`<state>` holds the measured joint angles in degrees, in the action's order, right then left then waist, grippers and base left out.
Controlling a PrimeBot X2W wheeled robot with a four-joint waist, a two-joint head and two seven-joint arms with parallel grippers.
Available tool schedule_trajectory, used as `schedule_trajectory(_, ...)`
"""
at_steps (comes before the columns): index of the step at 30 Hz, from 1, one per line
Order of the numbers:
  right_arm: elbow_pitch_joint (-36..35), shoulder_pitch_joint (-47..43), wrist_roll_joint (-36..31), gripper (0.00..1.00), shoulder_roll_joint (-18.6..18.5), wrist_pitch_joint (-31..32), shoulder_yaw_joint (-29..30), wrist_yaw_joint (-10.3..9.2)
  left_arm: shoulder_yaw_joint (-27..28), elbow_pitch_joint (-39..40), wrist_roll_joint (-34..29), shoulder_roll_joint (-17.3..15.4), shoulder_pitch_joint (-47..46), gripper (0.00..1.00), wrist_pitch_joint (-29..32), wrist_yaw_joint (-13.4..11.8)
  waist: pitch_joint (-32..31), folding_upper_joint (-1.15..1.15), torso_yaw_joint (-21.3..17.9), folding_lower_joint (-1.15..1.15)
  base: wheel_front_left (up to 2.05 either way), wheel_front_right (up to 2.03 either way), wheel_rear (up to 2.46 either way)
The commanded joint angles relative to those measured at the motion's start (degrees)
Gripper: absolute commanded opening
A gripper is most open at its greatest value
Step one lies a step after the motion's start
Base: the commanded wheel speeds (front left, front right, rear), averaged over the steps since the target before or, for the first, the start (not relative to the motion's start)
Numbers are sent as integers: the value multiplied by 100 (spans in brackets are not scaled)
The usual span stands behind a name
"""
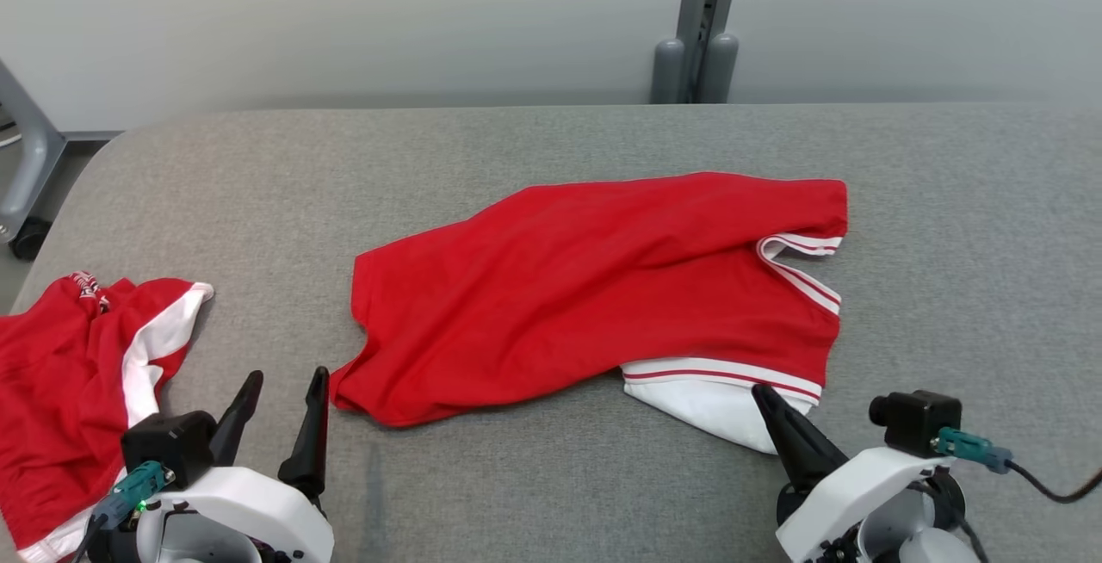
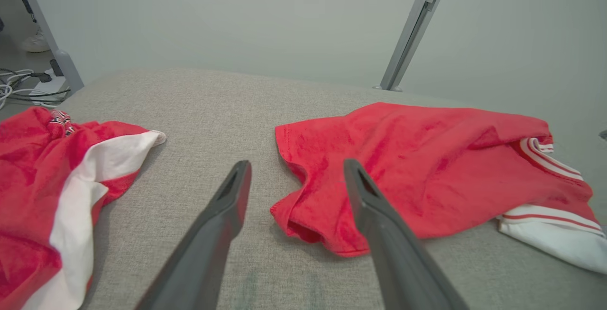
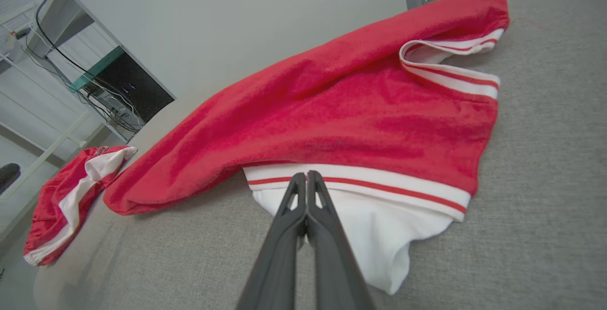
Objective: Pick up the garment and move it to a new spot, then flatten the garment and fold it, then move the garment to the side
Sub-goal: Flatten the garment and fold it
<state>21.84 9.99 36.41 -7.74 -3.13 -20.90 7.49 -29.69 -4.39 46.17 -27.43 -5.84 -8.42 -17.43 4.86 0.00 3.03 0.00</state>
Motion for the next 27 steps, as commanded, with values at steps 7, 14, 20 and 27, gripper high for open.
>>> schedule_trajectory(7,-344,-214,204,6,-285,333,204,1,-39,-41,21,-11,-46,100,21,46,-43,0,-200,0,0,0,0)
schedule_trajectory(14,17,-275,-201,100,-79,668,414,1,-97,-54,3,-3,-141,100,66,76,35,0,-159,0,0,0,0)
schedule_trajectory(20,455,-93,-369,100,135,699,515,1,-116,-112,30,15,-193,100,70,118,107,0,-37,0,0,0,0)
schedule_trajectory(27,908,200,-541,23,247,506,547,1,-136,-232,58,44,-279,100,36,172,142,0,85,0,0,0,0)
